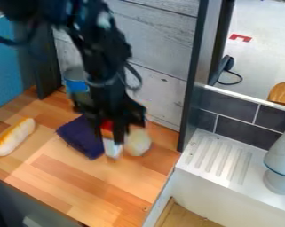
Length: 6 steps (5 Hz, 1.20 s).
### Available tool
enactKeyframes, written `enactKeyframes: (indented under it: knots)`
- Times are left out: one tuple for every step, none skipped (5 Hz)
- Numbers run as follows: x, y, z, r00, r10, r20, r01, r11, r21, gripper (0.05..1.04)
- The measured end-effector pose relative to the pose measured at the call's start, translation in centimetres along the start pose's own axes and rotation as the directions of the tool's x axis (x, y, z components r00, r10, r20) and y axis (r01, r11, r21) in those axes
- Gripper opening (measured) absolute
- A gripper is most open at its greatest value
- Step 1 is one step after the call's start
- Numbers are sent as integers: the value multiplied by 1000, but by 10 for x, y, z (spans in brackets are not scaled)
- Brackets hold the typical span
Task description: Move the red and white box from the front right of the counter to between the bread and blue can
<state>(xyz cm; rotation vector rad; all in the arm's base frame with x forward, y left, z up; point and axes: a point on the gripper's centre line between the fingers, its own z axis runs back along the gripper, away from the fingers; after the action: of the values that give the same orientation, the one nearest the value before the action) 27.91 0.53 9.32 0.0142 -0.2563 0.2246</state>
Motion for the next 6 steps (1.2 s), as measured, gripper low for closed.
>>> enactKeyframes:
  knots:
    - [7, 47, 20, 993, 119, 26, -120, 993, 13, 402]
    - [2, 98, 28, 965, 260, 34, -261, 965, 25, 402]
    - [2, 147, 14, 918, 395, 25, -396, 918, 29, 402]
    - [15, 169, -5, 873, 487, 12, -487, 871, 61, 402]
    - [28, 185, -26, 815, 579, -4, -578, 814, 59, 402]
    - [41, 190, -35, 772, 636, -1, -635, 770, 58, 402]
